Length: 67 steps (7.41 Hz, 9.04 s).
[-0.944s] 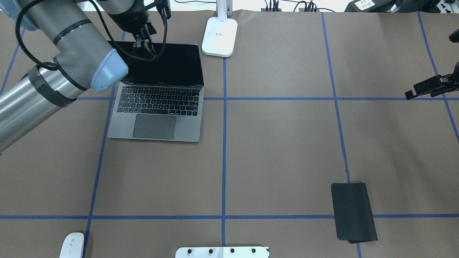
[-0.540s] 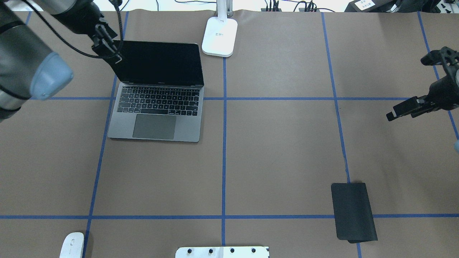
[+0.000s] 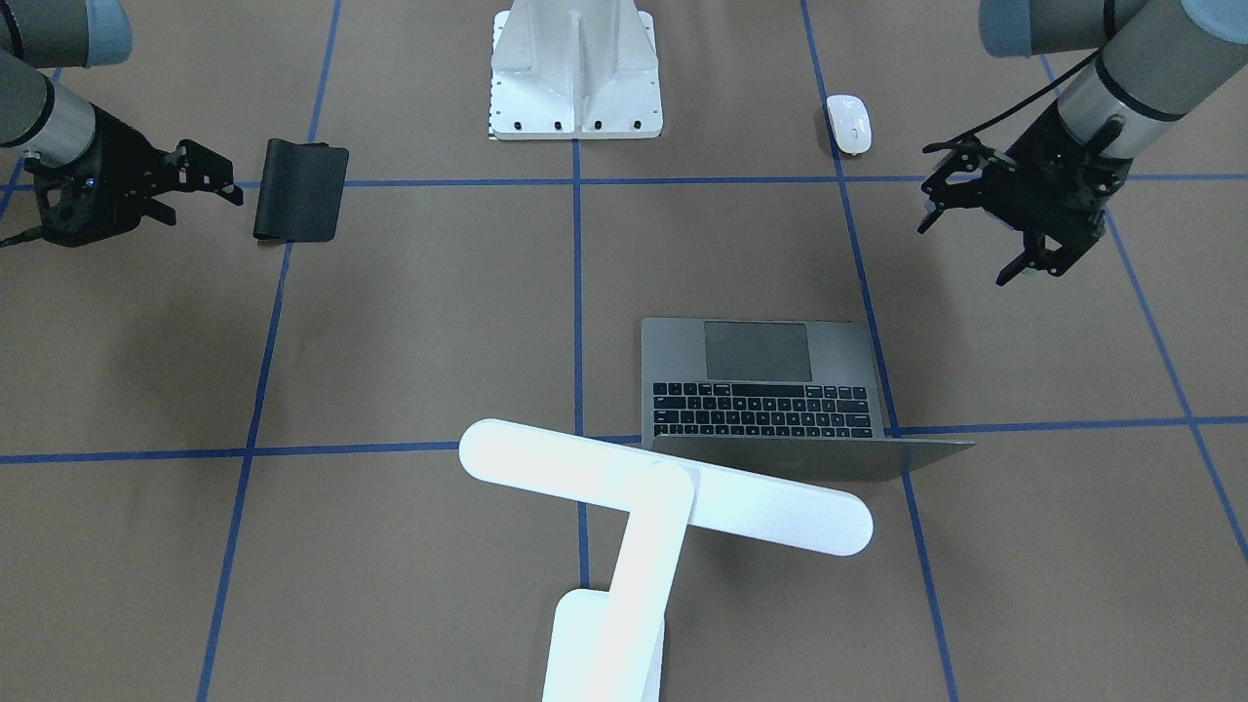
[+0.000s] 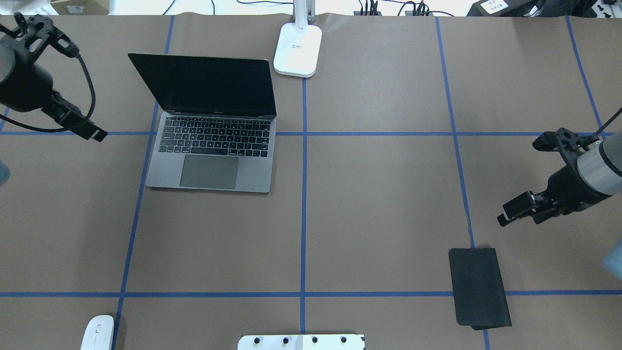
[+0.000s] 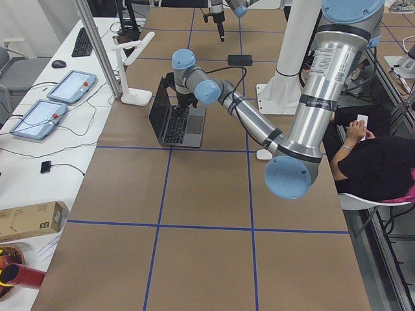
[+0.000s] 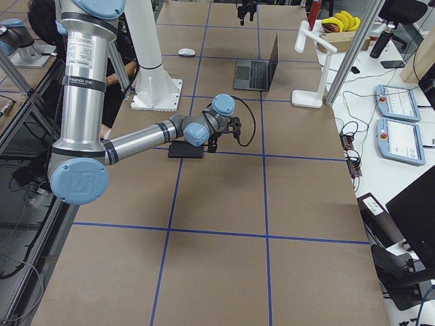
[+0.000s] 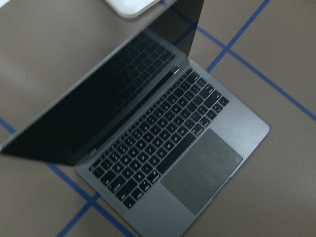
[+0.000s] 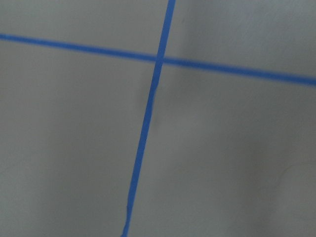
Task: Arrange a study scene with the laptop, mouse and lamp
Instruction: 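Open the left gripper and withdraw while the right gripper reaches the mouse pad, then grasp the edge of the black mouse pad with the right gripper, then carry the mouse pad beside the laptop while the left gripper reaches the mouse, then lower the left gripper onto the white mouse and grasp it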
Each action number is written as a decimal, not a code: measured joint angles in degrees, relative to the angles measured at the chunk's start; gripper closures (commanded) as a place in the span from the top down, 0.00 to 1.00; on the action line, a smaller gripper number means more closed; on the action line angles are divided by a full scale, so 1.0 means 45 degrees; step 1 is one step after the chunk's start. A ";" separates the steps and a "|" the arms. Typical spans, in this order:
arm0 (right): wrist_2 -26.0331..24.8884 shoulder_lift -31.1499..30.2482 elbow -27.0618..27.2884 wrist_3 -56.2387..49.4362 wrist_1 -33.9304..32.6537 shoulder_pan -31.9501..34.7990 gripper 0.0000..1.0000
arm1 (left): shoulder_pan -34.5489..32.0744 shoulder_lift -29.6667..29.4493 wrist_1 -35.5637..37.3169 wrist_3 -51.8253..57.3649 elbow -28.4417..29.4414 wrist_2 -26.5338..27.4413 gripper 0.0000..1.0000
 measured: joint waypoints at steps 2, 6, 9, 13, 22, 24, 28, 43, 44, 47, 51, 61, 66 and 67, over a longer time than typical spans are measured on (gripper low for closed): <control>-0.0665 -0.0672 0.0503 0.0666 0.0003 -0.1605 1.00 | 0.0067 0.1582 -0.0041 -0.1189 -0.0822 0.0493 1.00; -0.1094 -0.0799 -0.0210 0.0799 0.0016 -0.2996 0.99 | 0.0335 0.2168 -0.0157 -0.1963 -0.1059 0.0649 1.00; -0.0986 -0.0148 -0.0964 0.0795 0.0006 -0.3127 0.92 | 0.0390 0.2299 -0.0360 -0.1935 -0.1064 0.0668 1.00; -0.0962 0.0159 -0.1479 0.0763 -0.0001 -0.3140 0.55 | 0.0428 0.2720 -0.1030 -0.1872 -0.1000 0.0810 1.00; -0.0863 0.0143 -0.1508 0.0722 -0.0088 -0.2962 0.33 | 0.0426 0.2776 -0.1155 -0.1802 -0.0967 0.0981 0.99; -0.0819 0.0152 -0.1561 0.0722 -0.0138 -0.2981 0.44 | 0.0426 0.2781 -0.1156 -0.1802 -0.0967 0.0982 0.99; -0.0806 0.0170 -0.1579 0.0734 -0.0165 -0.3034 0.18 | 0.0426 0.2881 -0.1161 -0.1551 -0.0954 0.0970 0.99; -0.0888 0.3995 -0.0759 -0.0708 -0.2951 0.0608 0.12 | 0.0775 0.4139 -0.2656 -0.5169 -0.0989 0.1233 0.99; -0.0986 0.5285 -0.0791 -0.1376 -0.4673 0.0807 0.12 | 0.1187 0.4396 -0.2957 -0.5889 -0.1004 0.1374 0.99; -0.1432 0.9032 -0.2013 -0.2427 -0.7953 0.0853 0.12 | 0.3123 0.4979 -0.3304 -0.8475 -0.1301 0.2229 0.99; -0.1494 1.3491 -0.4748 -0.3401 -1.0893 0.0853 0.13 | 0.5605 0.5994 -0.3343 -1.0726 -0.1979 0.2839 0.99; -0.1977 1.5138 -0.5225 -0.5732 -1.3236 0.0922 1.00 | 0.9077 0.5984 -0.3974 -1.2789 -0.1816 0.2701 0.95; -0.2415 1.5033 -0.5037 -0.5852 -1.3086 0.0853 1.00 | 0.9410 0.5345 -0.4067 -1.2823 -0.0885 0.2665 0.94; -0.2488 1.5028 -0.5004 -0.5857 -1.3084 0.0819 1.00 | 0.9420 0.5268 -0.4082 -1.2821 -0.0748 0.2626 0.94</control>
